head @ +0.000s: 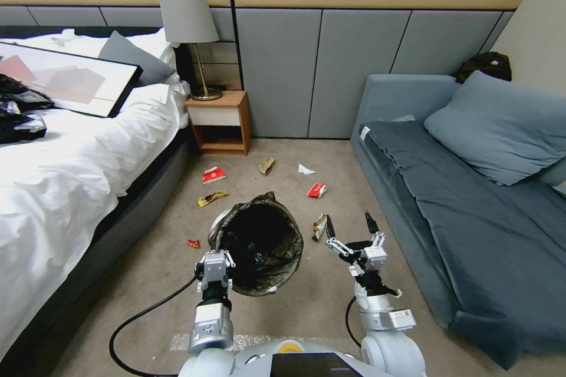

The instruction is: Pick up the trash bin, then pick up the garbage from the floor and place it into the trash bin.

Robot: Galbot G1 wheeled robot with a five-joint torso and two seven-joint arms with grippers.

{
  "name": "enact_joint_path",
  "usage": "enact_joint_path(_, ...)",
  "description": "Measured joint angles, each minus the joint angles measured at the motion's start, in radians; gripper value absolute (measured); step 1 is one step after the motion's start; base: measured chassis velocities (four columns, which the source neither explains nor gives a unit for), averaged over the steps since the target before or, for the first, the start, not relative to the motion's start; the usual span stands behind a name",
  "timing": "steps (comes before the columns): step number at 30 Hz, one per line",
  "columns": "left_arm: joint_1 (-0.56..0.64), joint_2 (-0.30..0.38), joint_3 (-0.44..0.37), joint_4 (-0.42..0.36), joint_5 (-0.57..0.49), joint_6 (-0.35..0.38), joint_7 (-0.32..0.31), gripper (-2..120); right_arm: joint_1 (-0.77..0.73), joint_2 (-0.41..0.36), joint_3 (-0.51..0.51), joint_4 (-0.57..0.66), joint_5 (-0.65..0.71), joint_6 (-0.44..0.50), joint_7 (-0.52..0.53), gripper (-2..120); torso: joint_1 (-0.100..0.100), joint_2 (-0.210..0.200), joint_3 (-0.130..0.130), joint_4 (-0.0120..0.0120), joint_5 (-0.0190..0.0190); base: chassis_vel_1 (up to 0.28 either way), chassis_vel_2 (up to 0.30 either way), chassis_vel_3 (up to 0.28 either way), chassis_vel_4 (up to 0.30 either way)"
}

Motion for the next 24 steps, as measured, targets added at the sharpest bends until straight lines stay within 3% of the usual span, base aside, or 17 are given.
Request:
enact_joint_path(6, 0.0, 0.0, 0.0, 0.0, 0.0, 0.0, 0.0, 0, 0.009, -0.002, 0.0, 0.0, 0.0, -0.006, 0.002, 100, 0.0, 0.0, 0.0, 0.0, 0.0, 0.0, 0.0, 0.0, 0.0)
enact_joint_path(15, 0.0, 0.0, 0.0, 0.0, 0.0, 0.0, 0.0, 0, 0.284, -0.073, -0.005, -0.04, 0.042, -0.221, 0.107, 100, 0.0, 0.0, 0.0, 0.0006, 0.0001, 0.0, 0.0, 0.0, 0.0)
enact_joint_path(22, 0.0, -0.001, -0.008, -0.003, -0.004, -0.001, 0.002, 0, 0.302, -0.079, -0.009, -0.041, 0.028, -0.231, 0.117, 100, 0.0, 0.0, 0.0, -0.0002, -0.0001, 0.0, 0.0, 0.0, 0.0)
enact_joint_path(24, 0.002, -0.002, -0.061, -0.019, -0.026, -0.008, 0.019, 0, 0.299, -0.078, -0.01, -0.041, 0.025, -0.23, 0.117, 100, 0.0, 0.0, 0.0, -0.0004, -0.0002, 0.0, 0.0, 0.0, 0.0)
